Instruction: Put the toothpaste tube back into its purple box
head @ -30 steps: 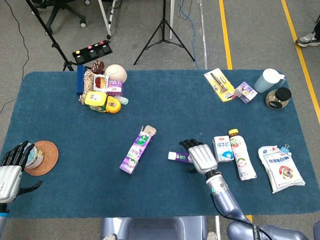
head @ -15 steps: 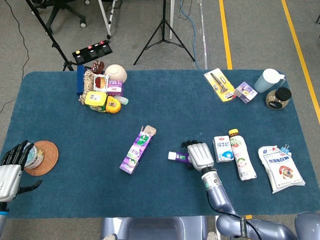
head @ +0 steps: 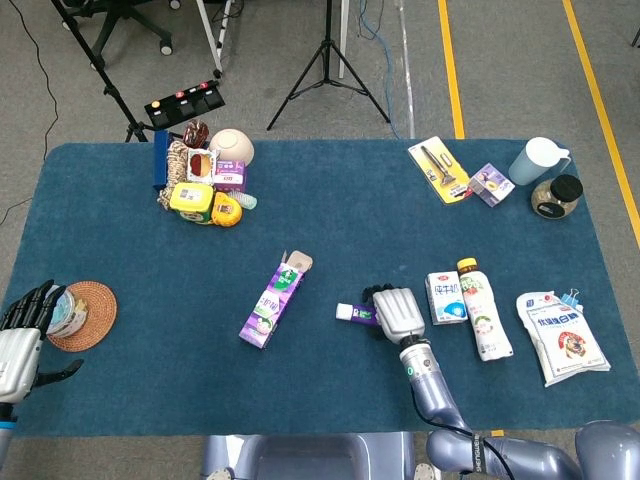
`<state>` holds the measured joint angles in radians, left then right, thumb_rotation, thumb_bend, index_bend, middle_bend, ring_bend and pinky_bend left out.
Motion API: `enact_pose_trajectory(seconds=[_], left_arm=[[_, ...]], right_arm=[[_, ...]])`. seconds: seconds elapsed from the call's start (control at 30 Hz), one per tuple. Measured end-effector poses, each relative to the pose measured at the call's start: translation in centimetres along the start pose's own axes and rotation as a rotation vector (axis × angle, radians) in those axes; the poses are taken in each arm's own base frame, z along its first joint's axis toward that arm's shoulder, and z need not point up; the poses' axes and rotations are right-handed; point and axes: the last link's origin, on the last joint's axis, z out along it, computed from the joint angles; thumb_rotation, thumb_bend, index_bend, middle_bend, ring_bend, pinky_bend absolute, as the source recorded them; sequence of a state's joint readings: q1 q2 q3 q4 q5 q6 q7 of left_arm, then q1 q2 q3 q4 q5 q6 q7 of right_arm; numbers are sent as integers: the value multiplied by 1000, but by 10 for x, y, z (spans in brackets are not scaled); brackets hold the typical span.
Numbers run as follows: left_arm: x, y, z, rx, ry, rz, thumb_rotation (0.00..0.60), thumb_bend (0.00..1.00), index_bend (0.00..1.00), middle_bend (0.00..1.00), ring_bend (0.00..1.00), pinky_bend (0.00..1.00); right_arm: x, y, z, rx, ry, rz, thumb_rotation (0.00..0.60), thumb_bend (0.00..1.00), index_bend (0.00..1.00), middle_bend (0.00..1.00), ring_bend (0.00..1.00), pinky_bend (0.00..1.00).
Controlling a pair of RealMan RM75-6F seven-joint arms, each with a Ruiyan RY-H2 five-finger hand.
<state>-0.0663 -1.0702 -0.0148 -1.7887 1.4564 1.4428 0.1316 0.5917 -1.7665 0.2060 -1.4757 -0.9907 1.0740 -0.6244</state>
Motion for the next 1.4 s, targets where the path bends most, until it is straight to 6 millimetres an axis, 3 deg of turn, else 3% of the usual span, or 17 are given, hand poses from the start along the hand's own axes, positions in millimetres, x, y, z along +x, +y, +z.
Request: enact_pose_trajectory(seconds=[0.37, 0.57, 0.7, 0.93, 1.2, 1.4], left_arm=[[-1, 0, 1, 3, -4, -2, 600, 57, 0, 0, 0, 87], [-2, 0, 1, 4, -9, 2, 600, 57, 0, 0, 0, 87], [-3, 1, 2, 5, -16, 4, 600, 58, 0, 0, 0, 87], [-6, 5, 7, -12, -32, 0, 600, 58, 0, 0, 0, 87], [-10, 19, 34, -67, -86, -67, 600, 60, 0, 0, 0, 119], [-14, 50, 59, -174, -145, -115, 600, 59, 0, 0, 0, 121]], right_arm=[[-6, 8, 4, -14, -7, -6, 600, 312, 452, 482, 453, 570], [-4, 7, 2, 6, 32, -30, 600, 446, 537, 579, 556, 675], [-1, 6, -4, 48, 74, -44, 600, 507, 557, 598, 575, 692], [17, 8, -26, 149, 185, -60, 600, 520, 564, 609, 581, 696], [43, 34, -54, 210, 300, -114, 600, 520, 567, 616, 590, 697], [46, 57, -60, 203, 335, -105, 600, 570, 558, 616, 590, 697]])
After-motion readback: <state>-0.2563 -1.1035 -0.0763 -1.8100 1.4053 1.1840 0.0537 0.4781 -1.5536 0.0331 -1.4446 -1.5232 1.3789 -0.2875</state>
